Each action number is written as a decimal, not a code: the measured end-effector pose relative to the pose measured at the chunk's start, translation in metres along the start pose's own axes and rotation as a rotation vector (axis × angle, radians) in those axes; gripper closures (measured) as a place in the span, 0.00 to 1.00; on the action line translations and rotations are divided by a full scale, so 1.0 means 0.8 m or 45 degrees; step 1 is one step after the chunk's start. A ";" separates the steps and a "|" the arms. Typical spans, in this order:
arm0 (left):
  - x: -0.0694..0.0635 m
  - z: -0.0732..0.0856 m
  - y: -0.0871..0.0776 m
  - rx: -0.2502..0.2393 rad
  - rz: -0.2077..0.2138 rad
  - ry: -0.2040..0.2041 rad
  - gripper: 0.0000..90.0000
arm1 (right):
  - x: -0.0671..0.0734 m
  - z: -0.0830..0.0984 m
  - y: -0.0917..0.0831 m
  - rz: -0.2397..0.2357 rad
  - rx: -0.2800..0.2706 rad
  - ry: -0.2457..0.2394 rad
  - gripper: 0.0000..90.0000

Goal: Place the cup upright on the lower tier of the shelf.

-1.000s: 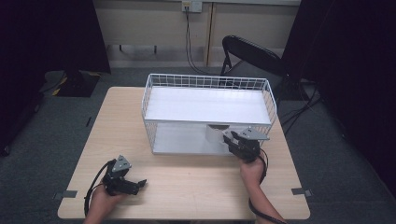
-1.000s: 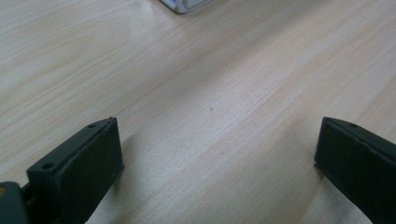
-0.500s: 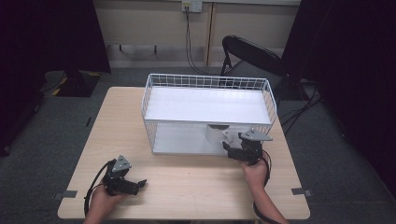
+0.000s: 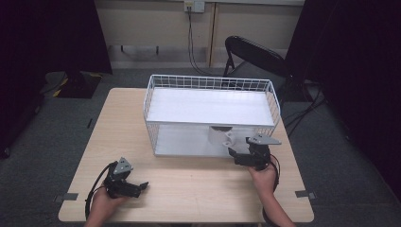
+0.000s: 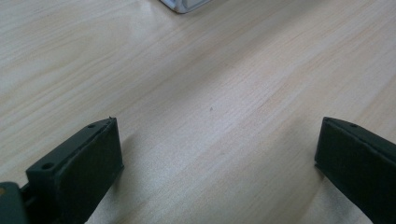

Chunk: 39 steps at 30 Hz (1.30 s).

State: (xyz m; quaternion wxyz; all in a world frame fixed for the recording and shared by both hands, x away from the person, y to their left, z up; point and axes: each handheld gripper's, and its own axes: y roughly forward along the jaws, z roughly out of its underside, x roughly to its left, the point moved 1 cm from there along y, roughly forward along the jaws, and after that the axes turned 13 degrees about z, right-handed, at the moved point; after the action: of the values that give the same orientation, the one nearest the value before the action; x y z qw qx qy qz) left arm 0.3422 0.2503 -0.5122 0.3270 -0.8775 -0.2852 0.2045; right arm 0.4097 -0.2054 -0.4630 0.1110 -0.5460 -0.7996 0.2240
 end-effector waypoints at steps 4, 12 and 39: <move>0.000 0.000 0.000 0.000 0.000 0.000 0.00 | -0.001 0.003 -0.004 -0.020 0.005 -0.012 0.14; 0.000 0.000 0.000 0.000 0.001 -0.001 0.00 | 0.000 0.006 -0.016 -0.064 0.014 -0.089 0.14; 0.000 0.000 0.000 -0.001 0.000 -0.001 0.00 | -0.005 0.031 -0.043 -0.159 0.044 -0.149 0.14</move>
State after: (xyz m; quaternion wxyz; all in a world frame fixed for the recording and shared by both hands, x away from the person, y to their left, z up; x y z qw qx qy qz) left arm 0.3422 0.2503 -0.5123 0.3266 -0.8775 -0.2852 0.2046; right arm 0.3725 -0.2254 -0.4680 0.0873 -0.4789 -0.8333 0.2618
